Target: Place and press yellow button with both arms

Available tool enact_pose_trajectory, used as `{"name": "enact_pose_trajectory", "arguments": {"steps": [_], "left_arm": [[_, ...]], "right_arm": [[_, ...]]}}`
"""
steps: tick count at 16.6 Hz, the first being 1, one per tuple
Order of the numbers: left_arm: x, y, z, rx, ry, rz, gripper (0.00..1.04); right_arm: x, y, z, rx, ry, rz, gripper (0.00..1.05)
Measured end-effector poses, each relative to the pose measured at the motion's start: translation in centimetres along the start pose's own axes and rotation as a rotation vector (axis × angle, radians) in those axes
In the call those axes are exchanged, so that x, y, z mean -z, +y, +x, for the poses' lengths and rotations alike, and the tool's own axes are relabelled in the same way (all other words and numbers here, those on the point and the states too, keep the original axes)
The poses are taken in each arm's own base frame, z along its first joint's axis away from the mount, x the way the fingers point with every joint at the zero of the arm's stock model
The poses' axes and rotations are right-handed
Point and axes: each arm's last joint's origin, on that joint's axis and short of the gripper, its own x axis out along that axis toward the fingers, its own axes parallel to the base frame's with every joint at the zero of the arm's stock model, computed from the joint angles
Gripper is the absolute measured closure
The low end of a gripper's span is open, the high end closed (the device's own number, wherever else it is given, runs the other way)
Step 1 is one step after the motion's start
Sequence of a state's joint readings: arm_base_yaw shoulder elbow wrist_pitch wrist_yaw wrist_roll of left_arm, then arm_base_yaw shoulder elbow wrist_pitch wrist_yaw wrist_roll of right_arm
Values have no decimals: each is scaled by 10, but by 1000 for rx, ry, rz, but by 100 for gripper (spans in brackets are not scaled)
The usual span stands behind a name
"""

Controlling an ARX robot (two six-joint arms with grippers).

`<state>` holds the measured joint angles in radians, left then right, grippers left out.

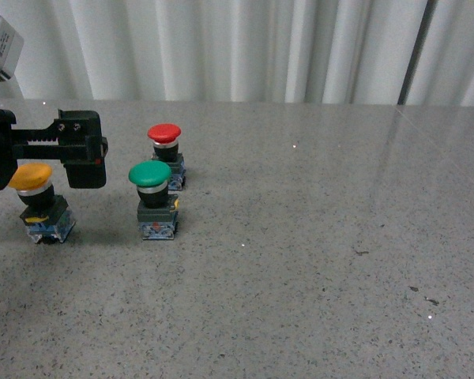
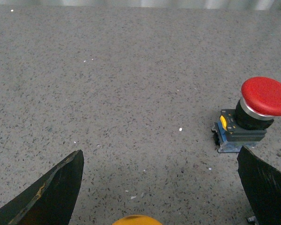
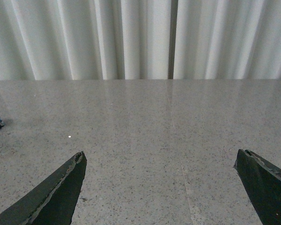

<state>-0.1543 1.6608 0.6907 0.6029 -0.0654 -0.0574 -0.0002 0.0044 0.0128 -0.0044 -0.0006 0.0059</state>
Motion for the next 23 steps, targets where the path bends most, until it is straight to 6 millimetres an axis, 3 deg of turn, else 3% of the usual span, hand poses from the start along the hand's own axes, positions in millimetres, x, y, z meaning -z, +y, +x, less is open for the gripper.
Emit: {"name": "enact_pose_trajectory", "arguments": {"steps": [5,6,7,10,11,15,17,19,21,23], "left_arm": [[21,-8,-8,-33,31,0,7],[22,-7,-8,-40,34,5,28],[22,-6,-8,-43,34,6,33],[19,-3,-13,-66,27,32,64],[16,-3,-16,-69,20,38,69],[-12,-10,-37,-73,-79,63,70],[-50,-32,-56,-4,-193,64,70],[-76,-62,-57,64,-243,46,70],[-75,-99,-43,125,-198,4,70],[-62,-129,-31,170,-139,-21,70]], "right_arm": [[0,0,0,0,0,0,7],[0,0,0,0,0,0,7],[0,0,0,0,0,0,7],[0,0,0,0,0,0,7],[0,0,0,0,0,0,7],[0,0,0,0,0,0,7],[0,0,0,0,0,0,7],[0,0,0,0,0,0,7],[0,0,0,0,0,0,7],[0,0,0,0,0,0,7]]}}
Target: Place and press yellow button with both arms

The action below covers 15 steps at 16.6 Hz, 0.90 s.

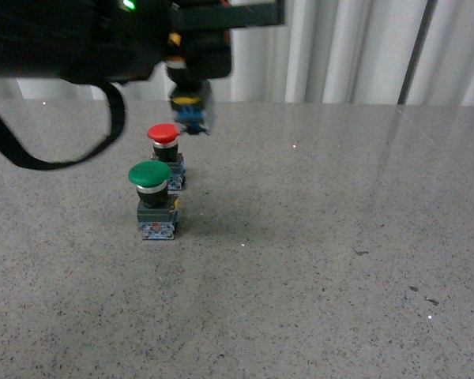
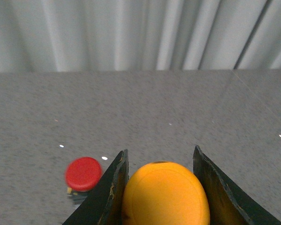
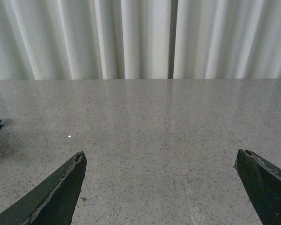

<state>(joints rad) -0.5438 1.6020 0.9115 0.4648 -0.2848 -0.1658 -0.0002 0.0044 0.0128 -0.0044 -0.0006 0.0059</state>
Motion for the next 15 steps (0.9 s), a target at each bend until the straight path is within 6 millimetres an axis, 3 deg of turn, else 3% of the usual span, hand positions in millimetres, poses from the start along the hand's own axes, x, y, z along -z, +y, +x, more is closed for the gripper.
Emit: {"name": "enact_pose_trajectory", "arguments": {"steps": [3,5,7,9,15], "left_arm": [[29,-36,13,35,72,-23,70],[43,-44,24,36,106,-33,70],[51,-42,51,10,121,-58,70],[65,-39,55,-19,158,-62,70],[76,-51,50,9,197,-75,70]], "right_arm": [[0,0,0,0,0,0,7],[0,0,0,0,0,0,7],[0,0,0,0,0,0,7],[0,0,0,0,0,0,7],[0,0,0,0,0,0,7]]}}
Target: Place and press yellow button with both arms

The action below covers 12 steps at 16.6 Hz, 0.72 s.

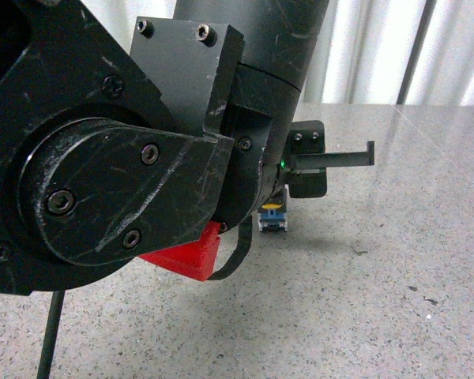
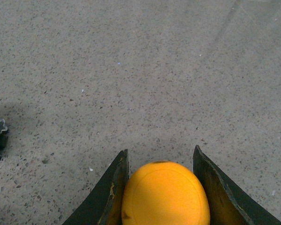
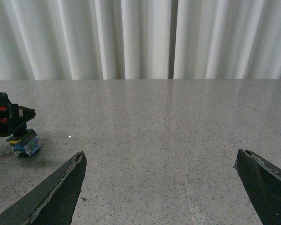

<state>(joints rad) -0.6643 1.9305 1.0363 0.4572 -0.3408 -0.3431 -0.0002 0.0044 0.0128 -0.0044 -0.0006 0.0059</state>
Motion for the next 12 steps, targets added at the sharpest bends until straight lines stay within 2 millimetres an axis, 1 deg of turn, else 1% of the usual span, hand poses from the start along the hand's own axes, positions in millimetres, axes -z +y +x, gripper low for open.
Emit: {"name": "enact_pose_trajectory", "arguments": {"steps": [2,3,4,6,9,10,11,12], "left_arm": [[2,-1,0,-5,8,4,70],[3,-2,-1,-3,10,4,66],[4,-2,-1,4,16,4,55],[7,-1,-2,10,25,7,37],[2,-2,-5,22,-12,14,8],[-2,-2,-8,26,-33,28,5],[-10,0,-13,31,-70,34,7],[-18,3,-20,30,-109,44,7]], "right_arm": [[0,0,0,0,0,0,7],[0,0,0,0,0,0,7],[0,0,0,0,0,0,7],[0,0,0,0,0,0,7],[0,0,0,0,0,0,7],[0,0,0,0,0,0,7],[0,0,0,0,0,0,7],[0,0,0,0,0,0,7]]}}
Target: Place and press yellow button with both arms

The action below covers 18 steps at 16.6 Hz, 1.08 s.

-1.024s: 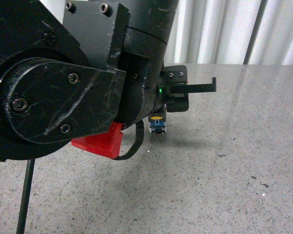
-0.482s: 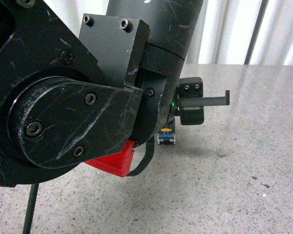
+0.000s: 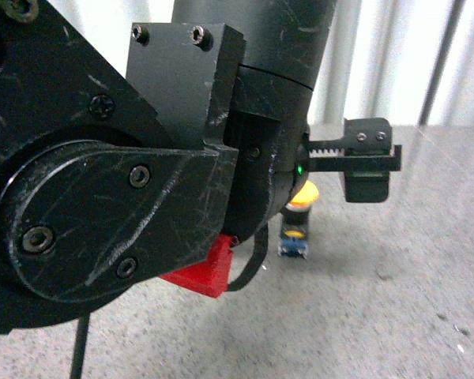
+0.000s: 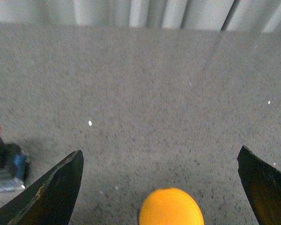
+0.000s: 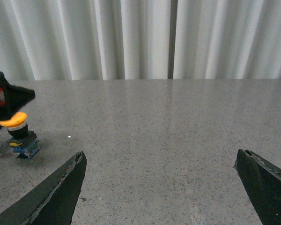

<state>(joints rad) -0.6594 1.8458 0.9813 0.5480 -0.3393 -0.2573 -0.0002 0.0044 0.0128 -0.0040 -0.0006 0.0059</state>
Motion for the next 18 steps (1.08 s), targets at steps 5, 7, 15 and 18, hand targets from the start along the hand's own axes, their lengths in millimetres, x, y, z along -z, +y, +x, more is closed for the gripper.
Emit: {"name": "enact_pose_trajectory", "arguments": {"steps": [5,7,15,18], "left_arm": [[-82,70,-97,-110,-365,98,7],[-78,112,-125,-223,-373,158,7],[-11,167,-240,-280,-328,125,60],[14,168,-240,-279,-308,107,96]], "right_arm": [[0,0,0,0,0,0,7],[0,0,0,0,0,0,7],[0,0,0,0,0,0,7],[0,0,0,0,1,0,7]]}}
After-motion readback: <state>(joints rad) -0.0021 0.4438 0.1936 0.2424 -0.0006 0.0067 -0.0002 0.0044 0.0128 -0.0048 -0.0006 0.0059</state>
